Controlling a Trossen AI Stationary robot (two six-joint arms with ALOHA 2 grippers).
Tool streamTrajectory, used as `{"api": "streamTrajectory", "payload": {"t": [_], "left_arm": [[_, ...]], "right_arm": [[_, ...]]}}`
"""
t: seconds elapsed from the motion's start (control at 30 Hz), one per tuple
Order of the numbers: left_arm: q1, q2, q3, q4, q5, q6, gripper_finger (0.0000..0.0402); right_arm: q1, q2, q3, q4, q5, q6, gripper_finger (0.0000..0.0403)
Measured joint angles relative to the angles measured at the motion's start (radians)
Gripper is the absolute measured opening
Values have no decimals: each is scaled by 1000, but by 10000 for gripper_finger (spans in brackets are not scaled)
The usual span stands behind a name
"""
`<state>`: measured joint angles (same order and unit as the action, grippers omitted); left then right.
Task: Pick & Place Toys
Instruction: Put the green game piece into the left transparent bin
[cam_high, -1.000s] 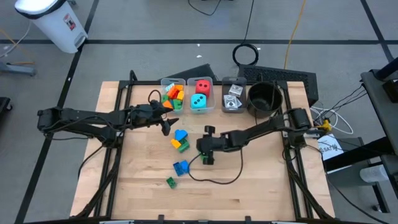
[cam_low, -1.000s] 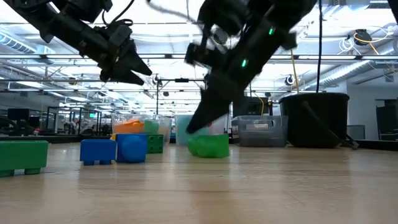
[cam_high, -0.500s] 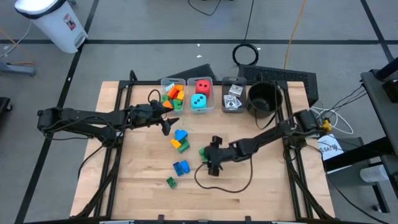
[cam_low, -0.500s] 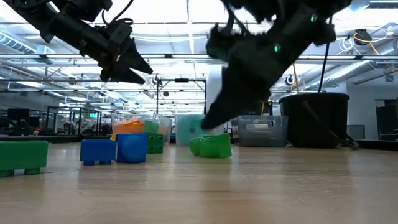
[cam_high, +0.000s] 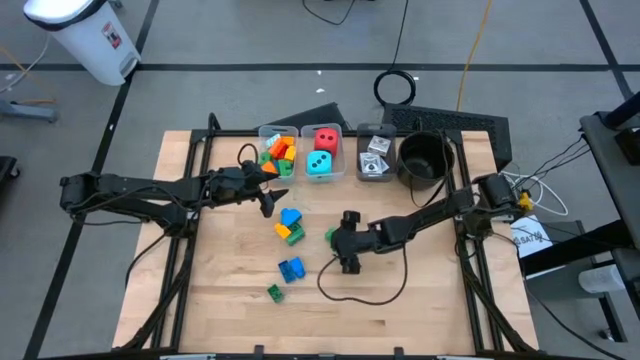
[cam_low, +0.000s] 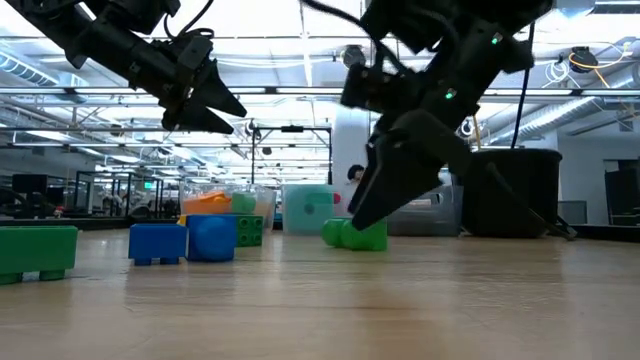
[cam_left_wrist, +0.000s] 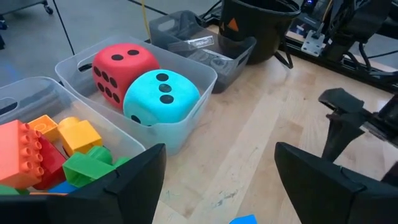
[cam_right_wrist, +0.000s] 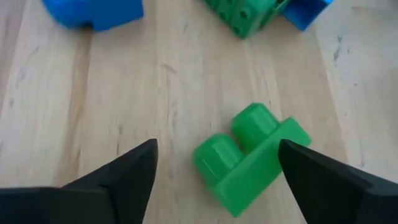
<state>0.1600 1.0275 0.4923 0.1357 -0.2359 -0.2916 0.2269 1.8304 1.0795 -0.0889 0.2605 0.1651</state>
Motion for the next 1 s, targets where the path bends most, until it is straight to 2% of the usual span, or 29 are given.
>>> {"api": "streamTrajectory", "payload": {"t": [0.17,0.27,0.4,0.5,0.63,0.8,1.0], "left_arm": [[0,0,0,-4,0,0,308],[0,0,0,-5,0,0,308],[0,0,0,-5,7,-3,308],[0,0,0,-5,8,-18,308],[0,0,0,-5,8,-26,308],[0,0,0,-4,7,-28,308],[0,0,1,-4,8,-28,308]], "right_arm": [[27,-54,-2,-1,48,-37,298],[38,-61,-1,0,94,71,293],[25,-44,-1,9,103,163,293],[-1,-5,-2,-6,93,220,293],[-38,34,0,12,-3,276,293],[-62,59,0,7,-36,226,292],[-62,59,0,14,-53,14,281]]}}
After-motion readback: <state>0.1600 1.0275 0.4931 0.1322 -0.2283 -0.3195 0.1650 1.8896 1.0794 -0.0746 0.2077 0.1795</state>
